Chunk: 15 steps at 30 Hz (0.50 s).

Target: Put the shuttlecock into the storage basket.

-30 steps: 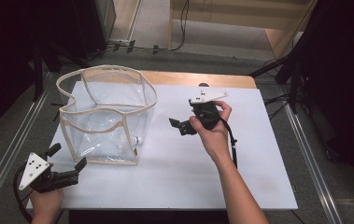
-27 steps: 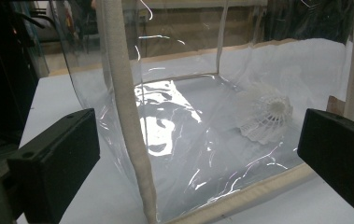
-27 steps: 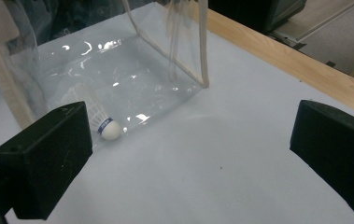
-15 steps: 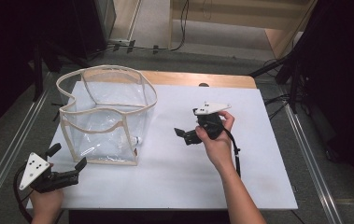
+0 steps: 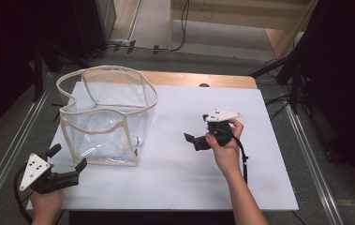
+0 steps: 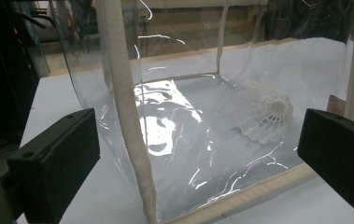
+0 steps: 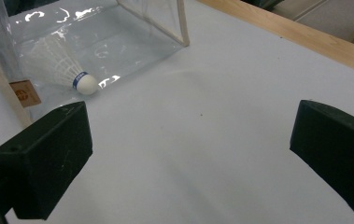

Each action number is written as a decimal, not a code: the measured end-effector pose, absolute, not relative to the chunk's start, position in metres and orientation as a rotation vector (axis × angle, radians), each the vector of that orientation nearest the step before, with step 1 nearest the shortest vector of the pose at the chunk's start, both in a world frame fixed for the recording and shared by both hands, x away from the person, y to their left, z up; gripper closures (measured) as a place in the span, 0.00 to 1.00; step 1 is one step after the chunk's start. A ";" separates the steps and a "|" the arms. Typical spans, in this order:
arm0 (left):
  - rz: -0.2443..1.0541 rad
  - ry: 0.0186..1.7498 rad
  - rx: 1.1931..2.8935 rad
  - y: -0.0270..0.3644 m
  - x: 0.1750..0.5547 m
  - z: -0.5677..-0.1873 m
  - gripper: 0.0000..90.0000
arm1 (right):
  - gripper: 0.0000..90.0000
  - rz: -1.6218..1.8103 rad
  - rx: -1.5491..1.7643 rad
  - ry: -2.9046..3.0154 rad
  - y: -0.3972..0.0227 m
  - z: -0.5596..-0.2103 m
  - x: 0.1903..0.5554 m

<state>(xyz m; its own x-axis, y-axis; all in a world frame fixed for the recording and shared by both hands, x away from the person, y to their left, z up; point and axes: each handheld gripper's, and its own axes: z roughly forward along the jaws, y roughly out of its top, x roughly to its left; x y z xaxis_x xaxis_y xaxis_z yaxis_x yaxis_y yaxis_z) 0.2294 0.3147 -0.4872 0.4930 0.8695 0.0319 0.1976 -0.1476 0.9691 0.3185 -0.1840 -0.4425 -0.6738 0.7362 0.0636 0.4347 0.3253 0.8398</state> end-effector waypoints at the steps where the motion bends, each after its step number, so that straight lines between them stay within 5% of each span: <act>1: 0.766 0.930 1.643 0.315 0.229 -0.487 0.00 | 0.00 1.278 1.051 2.265 -0.186 -0.444 0.318; 15: 0.768 0.930 1.644 0.315 0.229 -0.487 0.00 | 0.00 1.273 1.123 2.235 -0.210 -0.459 0.306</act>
